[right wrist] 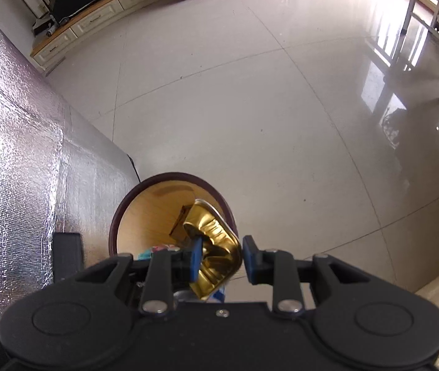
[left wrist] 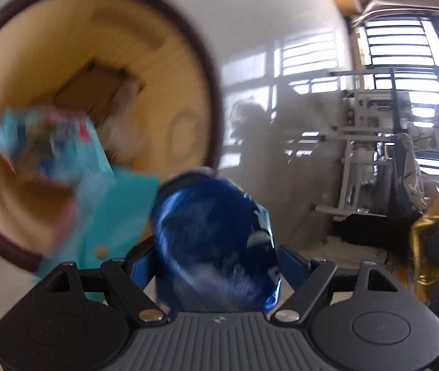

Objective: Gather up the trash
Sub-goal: 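Open the left tool to drop the blue can into the wastebasket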

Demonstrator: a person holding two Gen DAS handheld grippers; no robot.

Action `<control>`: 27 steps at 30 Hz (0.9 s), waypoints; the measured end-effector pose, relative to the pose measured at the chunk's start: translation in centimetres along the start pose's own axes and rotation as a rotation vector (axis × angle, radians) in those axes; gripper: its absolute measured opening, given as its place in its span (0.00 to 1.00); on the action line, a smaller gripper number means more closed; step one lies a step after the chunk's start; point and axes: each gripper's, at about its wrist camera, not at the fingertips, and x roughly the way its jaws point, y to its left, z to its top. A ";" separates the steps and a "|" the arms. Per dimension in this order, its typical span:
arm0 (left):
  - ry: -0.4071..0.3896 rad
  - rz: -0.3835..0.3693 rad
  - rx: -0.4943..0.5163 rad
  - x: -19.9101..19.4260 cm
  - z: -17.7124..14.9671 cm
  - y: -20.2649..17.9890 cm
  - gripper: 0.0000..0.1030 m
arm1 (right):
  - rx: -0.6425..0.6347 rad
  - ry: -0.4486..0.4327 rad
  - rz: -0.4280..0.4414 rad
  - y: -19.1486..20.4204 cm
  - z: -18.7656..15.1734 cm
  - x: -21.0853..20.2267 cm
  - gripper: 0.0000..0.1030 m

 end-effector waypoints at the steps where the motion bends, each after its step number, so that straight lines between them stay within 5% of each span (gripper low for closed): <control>1: 0.008 0.033 -0.006 -0.3 0.3 1.1 0.78 | -0.004 0.006 0.001 0.1 -0.1 0.2 0.28; 4: -0.016 0.070 -0.025 -0.8 1.4 2.8 0.79 | -0.016 0.023 0.009 0.6 -0.2 1.0 0.28; 10: -0.161 0.315 0.066 -2.9 3.8 2.7 0.76 | -0.029 0.047 0.022 1.2 -0.1 2.3 0.28; 14: -0.270 0.387 0.037 -4.6 4.0 2.5 0.97 | -0.035 0.063 0.046 2.2 0.0 3.5 0.28; 27: -0.314 0.451 0.248 -9.7 -1.1 -3.4 0.97 | -0.066 0.161 0.053 4.6 0.2 7.5 0.28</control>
